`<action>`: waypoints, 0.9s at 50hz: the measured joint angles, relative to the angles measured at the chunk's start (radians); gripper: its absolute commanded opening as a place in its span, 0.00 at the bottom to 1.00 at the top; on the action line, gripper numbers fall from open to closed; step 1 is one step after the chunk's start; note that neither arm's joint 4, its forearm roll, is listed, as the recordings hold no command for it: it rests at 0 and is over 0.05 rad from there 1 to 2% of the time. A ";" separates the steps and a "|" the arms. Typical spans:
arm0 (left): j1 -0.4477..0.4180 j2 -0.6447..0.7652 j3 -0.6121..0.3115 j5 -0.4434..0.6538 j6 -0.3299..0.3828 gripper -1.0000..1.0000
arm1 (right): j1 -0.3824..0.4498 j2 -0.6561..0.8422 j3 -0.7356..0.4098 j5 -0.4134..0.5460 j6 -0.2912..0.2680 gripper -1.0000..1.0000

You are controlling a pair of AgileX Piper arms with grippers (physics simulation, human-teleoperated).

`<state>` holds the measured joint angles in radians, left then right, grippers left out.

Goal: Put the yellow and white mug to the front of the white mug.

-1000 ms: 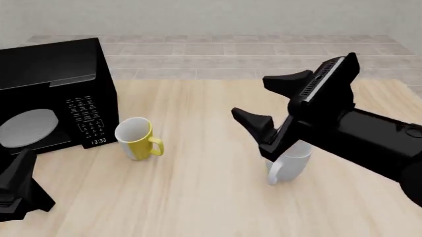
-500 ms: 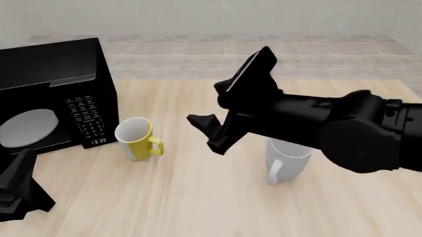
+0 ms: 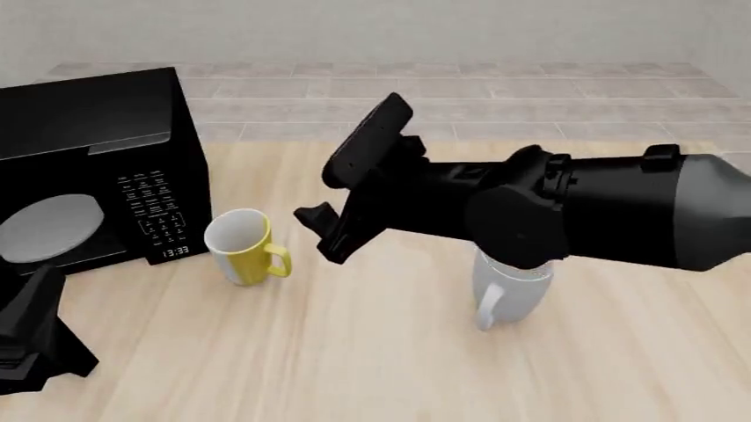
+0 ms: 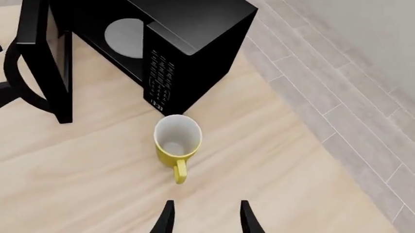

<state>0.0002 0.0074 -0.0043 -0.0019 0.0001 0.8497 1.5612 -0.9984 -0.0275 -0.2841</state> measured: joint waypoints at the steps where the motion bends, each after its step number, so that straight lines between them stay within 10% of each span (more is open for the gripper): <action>1: 0.000 0.000 0.000 0.000 0.000 1.00 | 0.000 0.010 -0.007 -0.001 0.000 1.00; 45: 0.000 0.000 0.000 0.000 0.000 1.00 | 0.045 0.383 -0.237 -0.056 0.067 1.00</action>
<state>0.0003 0.0073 -0.0043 -0.0019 0.0001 0.8943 1.9443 -1.2353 -0.0835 -0.2175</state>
